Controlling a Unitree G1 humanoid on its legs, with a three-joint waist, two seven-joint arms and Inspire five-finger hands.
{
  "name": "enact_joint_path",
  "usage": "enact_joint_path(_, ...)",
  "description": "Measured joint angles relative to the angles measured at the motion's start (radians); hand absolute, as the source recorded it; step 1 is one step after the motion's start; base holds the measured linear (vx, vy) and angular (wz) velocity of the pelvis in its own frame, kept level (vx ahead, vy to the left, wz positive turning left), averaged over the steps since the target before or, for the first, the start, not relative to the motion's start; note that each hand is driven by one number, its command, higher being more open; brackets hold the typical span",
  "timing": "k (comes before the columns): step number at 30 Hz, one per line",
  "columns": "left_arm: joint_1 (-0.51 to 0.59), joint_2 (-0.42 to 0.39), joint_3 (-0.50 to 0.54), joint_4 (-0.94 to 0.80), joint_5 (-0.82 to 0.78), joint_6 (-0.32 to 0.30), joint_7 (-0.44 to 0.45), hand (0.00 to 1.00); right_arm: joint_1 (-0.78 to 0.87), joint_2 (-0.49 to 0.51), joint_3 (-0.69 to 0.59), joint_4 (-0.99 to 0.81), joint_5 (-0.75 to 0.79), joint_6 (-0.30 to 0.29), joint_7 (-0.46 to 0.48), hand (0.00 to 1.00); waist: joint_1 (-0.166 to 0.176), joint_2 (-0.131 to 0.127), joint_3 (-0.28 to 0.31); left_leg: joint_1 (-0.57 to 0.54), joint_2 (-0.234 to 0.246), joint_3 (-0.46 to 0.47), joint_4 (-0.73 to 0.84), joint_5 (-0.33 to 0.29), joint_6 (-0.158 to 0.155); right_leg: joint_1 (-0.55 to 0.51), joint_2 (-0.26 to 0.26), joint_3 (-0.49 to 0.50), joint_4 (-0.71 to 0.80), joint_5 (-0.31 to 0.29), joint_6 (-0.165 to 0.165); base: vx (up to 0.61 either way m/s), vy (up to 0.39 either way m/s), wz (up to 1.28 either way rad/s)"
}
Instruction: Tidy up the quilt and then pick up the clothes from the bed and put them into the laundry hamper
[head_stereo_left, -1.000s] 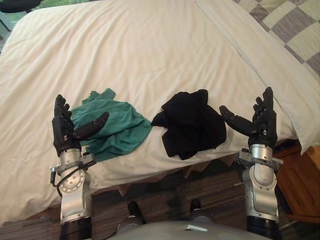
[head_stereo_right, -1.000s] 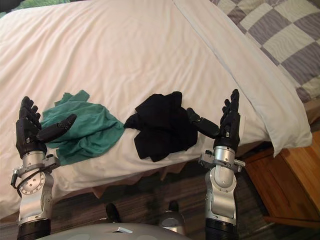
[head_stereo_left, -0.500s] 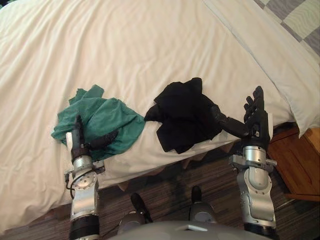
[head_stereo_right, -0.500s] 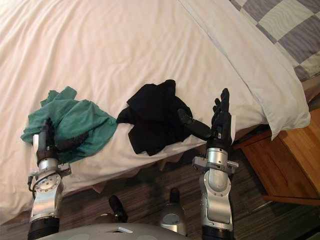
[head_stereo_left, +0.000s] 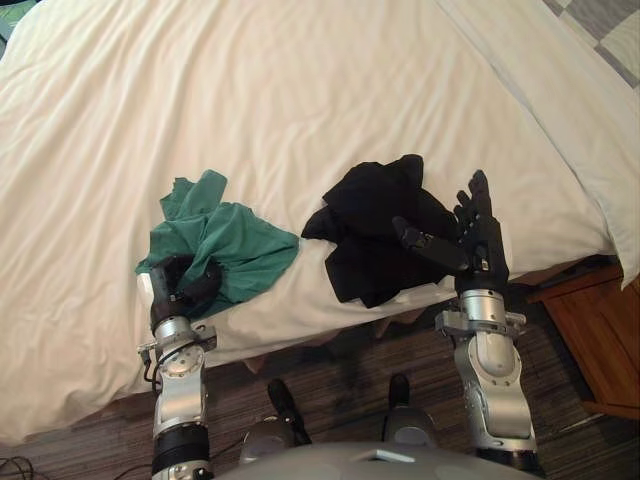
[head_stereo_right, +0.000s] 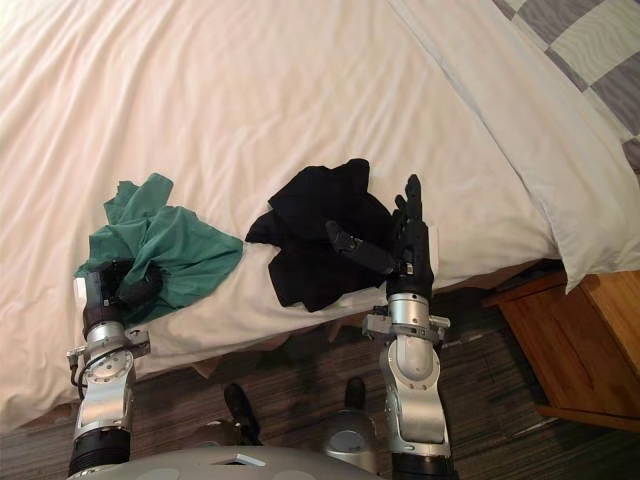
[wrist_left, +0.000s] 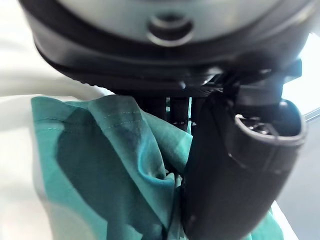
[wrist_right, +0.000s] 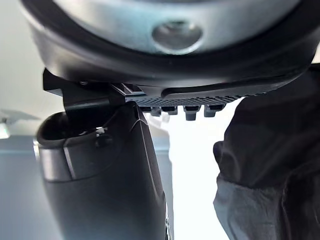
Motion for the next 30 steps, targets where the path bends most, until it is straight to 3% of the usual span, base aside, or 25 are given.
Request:
enact_joint_path(10,0.121,-0.041,-0.074,-0.161,-0.121,-0.005,-0.077,0.00,-0.148,-0.029,0.015,0.382,-0.123,0.050,0.041,1.00,0.026,-0.006,0.011,-0.017,-0.012,-0.061,0.000,0.006,0.002,0.024,-0.008,-0.071,0.000,-0.001,0.000,0.03,0.001,0.17)
enact_joint_path(11,0.149,-0.042,-0.095,-0.195,-0.133,-0.005,-0.090,0.00,-0.172,-0.029,0.010,0.401,-0.146,0.047,0.036,0.00,0.025,-0.010,0.022,-0.017,-0.016,-0.070,0.000,0.008,0.004,0.030,-0.011,-0.079,0.000,-0.001,0.000,0.01,0.026,0.17)
enact_joint_path(20,0.258,-0.049,-0.217,-0.295,-0.325,-0.019,-0.176,0.00,-0.301,-0.067,-0.098,0.673,-0.250,-0.010,0.023,0.00,0.028,-0.034,0.029,-0.014,-0.032,-0.107,-0.005,0.013,0.015,0.065,-0.028,-0.132,0.005,-0.016,-0.007,-0.01,0.024,0.16)
enact_joint_path(25,0.278,-0.068,-0.318,-0.247,-0.393,-0.038,-0.211,0.00,-0.280,-0.123,-0.103,0.711,-0.272,-0.012,0.024,0.00,0.056,-0.039,0.022,-0.011,-0.030,-0.129,-0.005,0.018,0.014,0.082,-0.027,-0.153,0.009,-0.021,-0.008,0.00,-0.001,0.13)
enact_joint_path(27,0.263,-0.066,-0.342,-0.180,-0.405,-0.051,-0.220,0.00,-0.223,-0.162,-0.086,0.710,-0.272,-0.015,0.027,0.00,0.076,-0.050,0.017,0.000,-0.034,-0.153,-0.005,0.016,0.012,0.090,-0.036,-0.159,0.061,-0.053,-0.011,0.03,-0.006,0.33)
enact_joint_path(28,0.257,-0.065,-0.350,-0.154,-0.424,-0.053,-0.223,0.00,-0.176,-0.184,-0.081,0.696,-0.272,-0.018,0.031,0.00,0.082,-0.051,0.018,0.007,-0.033,-0.176,-0.004,0.009,0.004,0.084,-0.039,-0.141,0.117,-0.074,-0.024,0.05,-0.005,0.66)
enact_joint_path(29,0.264,-0.065,-0.356,-0.138,-0.440,-0.054,-0.229,0.00,-0.100,-0.189,-0.080,0.660,-0.270,-0.019,0.042,0.00,0.077,-0.050,0.015,0.015,-0.031,-0.226,0.000,0.009,0.010,0.072,-0.038,-0.082,0.215,-0.103,-0.067,0.06,-0.008,0.85)
enact_joint_path(30,0.271,-0.065,-0.364,-0.133,-0.453,-0.054,-0.231,0.00,-0.058,-0.190,-0.080,0.640,-0.266,-0.020,0.045,0.00,0.074,-0.052,0.011,0.017,-0.030,-0.257,0.001,0.012,0.017,0.053,-0.034,-0.038,0.273,-0.119,-0.089,0.06,-0.049,1.23)
